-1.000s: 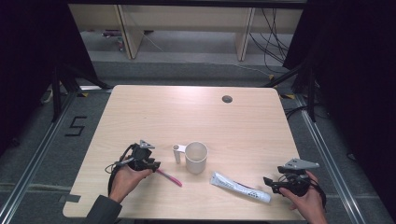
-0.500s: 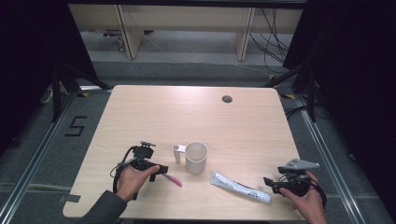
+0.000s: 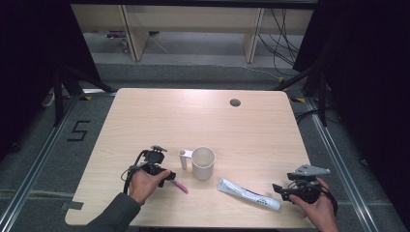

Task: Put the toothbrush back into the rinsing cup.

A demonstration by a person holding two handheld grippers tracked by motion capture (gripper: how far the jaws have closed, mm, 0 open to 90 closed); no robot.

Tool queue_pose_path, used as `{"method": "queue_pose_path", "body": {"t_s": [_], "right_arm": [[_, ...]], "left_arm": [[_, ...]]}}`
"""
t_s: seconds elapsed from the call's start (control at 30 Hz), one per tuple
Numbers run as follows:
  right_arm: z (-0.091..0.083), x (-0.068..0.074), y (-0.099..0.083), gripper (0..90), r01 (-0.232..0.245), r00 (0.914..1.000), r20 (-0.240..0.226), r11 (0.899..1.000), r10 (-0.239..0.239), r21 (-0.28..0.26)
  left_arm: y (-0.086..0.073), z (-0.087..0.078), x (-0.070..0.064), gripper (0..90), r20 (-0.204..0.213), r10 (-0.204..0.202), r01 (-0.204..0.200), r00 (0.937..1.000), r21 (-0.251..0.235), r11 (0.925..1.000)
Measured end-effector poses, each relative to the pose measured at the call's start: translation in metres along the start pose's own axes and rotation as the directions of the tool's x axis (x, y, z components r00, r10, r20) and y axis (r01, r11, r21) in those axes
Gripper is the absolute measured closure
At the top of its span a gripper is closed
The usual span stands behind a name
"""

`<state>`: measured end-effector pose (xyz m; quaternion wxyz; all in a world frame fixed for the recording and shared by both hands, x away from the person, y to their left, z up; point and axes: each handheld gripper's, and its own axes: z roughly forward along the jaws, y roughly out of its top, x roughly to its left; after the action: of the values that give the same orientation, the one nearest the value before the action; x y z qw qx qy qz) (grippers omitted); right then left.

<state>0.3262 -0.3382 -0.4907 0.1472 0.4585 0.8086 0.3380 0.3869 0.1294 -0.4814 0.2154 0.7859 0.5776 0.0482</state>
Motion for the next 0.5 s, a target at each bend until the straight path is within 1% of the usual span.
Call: {"method": "queue_pose_path", "body": {"t_s": [0.03,0.07,0.1,0.13,0.17,0.2,0.23,0.27,0.3,0.33,0.37,0.4,0.43,0.47,0.5], "right_arm": [[-0.0002,0.0009,-0.0002,23.8,-0.01,0.9999,0.0,1.0,0.01,0.003],[-0.0001,0.0002,-0.0001,23.8,0.0,1.0,0.0,1.0,0.0,0.001],[-0.0005,-0.0003,-0.0003,23.8,0.005,1.0,0.008,1.0,-0.005,0.003],[-0.0007,-0.0002,-0.0003,23.8,0.001,0.9999,0.01,1.0,-0.002,0.006],[0.0005,-0.0008,-0.0003,23.8,0.008,1.0,-0.003,1.0,-0.008,-0.003],[-0.001,0.0013,-0.0002,23.8,-0.024,0.9997,0.002,1.0,0.024,0.013],[0.0003,-0.0017,0.0002,23.9,0.017,0.9999,-0.002,1.0,-0.017,-0.003],[0.0001,-0.0022,0.0003,23.9,0.029,0.9996,0.003,1.0,-0.029,-0.012],[-0.0009,0.0013,0.0,23.9,-0.015,0.9999,0.002,1.0,0.015,0.001],[-0.0013,0.0003,0.0002,23.9,0.003,1.0,0.005,1.0,-0.003,-0.002],[-0.0011,0.0001,0.0001,23.9,0.004,1.0,0.004,1.0,-0.004,-0.004],[0.0,-0.0006,0.0001,23.9,0.012,0.9999,-0.006,1.0,-0.012,-0.012],[0.0008,-0.0028,0.0003,23.9,0.031,0.9995,-0.01,0.999,-0.031,-0.017],[-0.0005,0.0005,-0.0001,23.9,-0.005,1.0,-0.003,1.0,0.005,-0.009],[-0.0005,0.0005,-0.0001,23.9,-0.005,1.0,-0.003,1.0,0.005,-0.009]], "left_arm": [[0.0003,0.0005,-0.0012,34.0,-0.004,-0.005,0.005,1.0,0.003,1.0],[0.0006,0.0008,-0.0016,34.0,-0.018,0.015,-0.015,0.9997,0.009,0.9998],[0.0013,0.0014,-0.0008,34.0,-0.018,0.036,-0.036,0.9992,0.01,0.9993],[0.0016,0.0023,-0.0015,34.0,-0.025,0.041,-0.041,0.9988,0.011,0.9991],[0.0021,0.0033,-0.0027,34.1,-0.034,0.046,-0.045,0.9984,0.024,0.9987],[0.0022,0.0044,-0.0039,33.5,-0.029,0.028,-0.028,0.9992,0.014,0.9995],[0.0031,0.0046,-0.0049,33.5,-0.033,0.022,-0.022,0.9992,0.015,0.9996],[0.0044,0.0047,-0.0038,33.9,-0.036,0.042,-0.041,0.9985,0.021,0.999],[0.0052,0.0046,-0.003,34.4,-0.045,0.053,-0.053,0.9976,0.016,0.9985],[0.0054,0.0049,-0.0025,34.5,-0.044,0.049,-0.048,0.9979,0.014,0.9987],[0.0059,0.0048,-0.0017,34.6,-0.037,0.041,-0.04,0.9985,0.018,0.999],[0.0059,0.0057,-0.0022,34.5,-0.037,0.022,-0.022,0.9991,0.008,0.9997],[0.0072,0.0057,-0.0011,34.5,-0.04,0.019,-0.019,0.999,0.012,0.9998],[0.008,0.0063,-0.0002,34.7,-0.038,0.018,-0.017,0.9991,0.015,0.9997],[0.0083,0.007,0.0005,34.7,-0.04,0.02,-0.019,0.999,0.016,0.9997]]}}
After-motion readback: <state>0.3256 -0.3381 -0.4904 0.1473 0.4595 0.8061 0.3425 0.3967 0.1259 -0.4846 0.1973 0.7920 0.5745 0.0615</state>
